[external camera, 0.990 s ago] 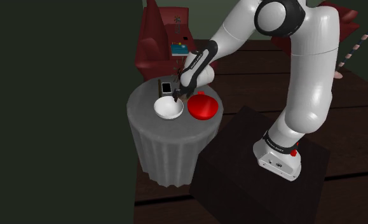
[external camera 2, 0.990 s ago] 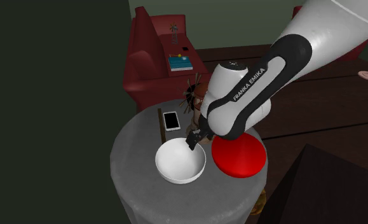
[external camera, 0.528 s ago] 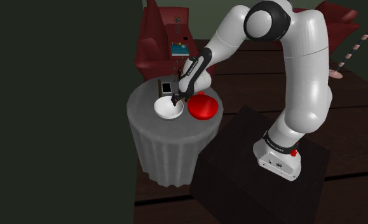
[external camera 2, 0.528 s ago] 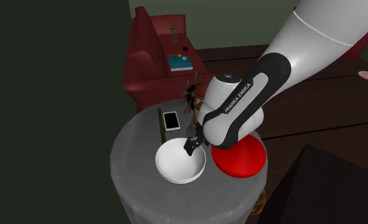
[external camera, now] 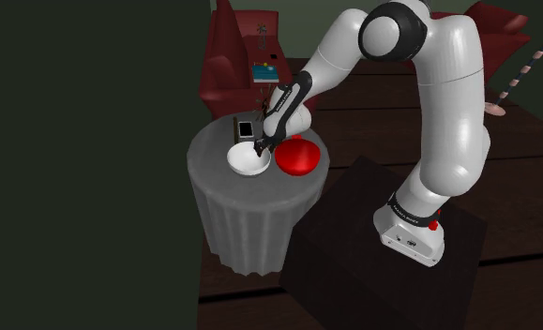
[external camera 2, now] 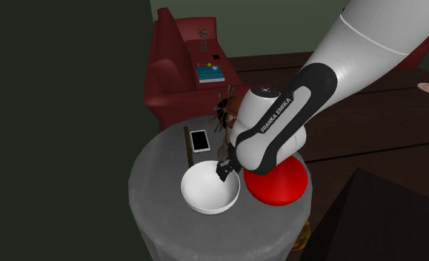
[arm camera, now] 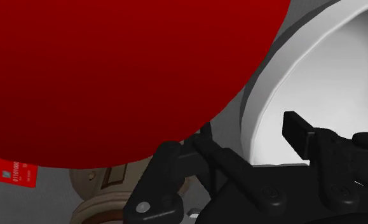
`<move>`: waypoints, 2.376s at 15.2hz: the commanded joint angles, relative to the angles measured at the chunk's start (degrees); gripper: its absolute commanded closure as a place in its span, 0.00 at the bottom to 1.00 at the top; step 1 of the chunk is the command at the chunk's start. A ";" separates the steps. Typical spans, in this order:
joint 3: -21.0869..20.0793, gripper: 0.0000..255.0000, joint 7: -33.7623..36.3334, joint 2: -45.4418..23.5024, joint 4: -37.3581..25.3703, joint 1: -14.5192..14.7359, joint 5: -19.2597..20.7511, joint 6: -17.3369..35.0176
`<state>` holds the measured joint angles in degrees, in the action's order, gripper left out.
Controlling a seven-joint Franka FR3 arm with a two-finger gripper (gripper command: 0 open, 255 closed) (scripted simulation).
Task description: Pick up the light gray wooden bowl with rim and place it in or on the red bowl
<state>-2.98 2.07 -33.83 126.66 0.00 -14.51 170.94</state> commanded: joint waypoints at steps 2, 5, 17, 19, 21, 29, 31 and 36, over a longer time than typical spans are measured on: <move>-0.01 1.00 0.00 -0.11 0.07 -0.01 -0.02 -0.05; -0.01 1.00 0.01 -0.10 0.06 -0.01 -0.02 -0.05; 1.43 1.00 1.21 6.26 2.04 1.19 0.74 -4.49; 1.82 1.00 1.57 7.79 2.40 1.50 1.01 -5.67; 2.19 1.00 1.94 9.30 2.72 1.79 1.33 -6.87; 3.56 1.00 3.57 15.09 3.48 2.79 2.86 -11.90; 3.85 1.00 3.99 16.47 3.54 2.99 3.29 -13.21; 4.45 1.00 5.04 19.77 3.47 3.36 4.38 -16.57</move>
<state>1.32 6.81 -15.05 130.05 3.25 -10.43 155.25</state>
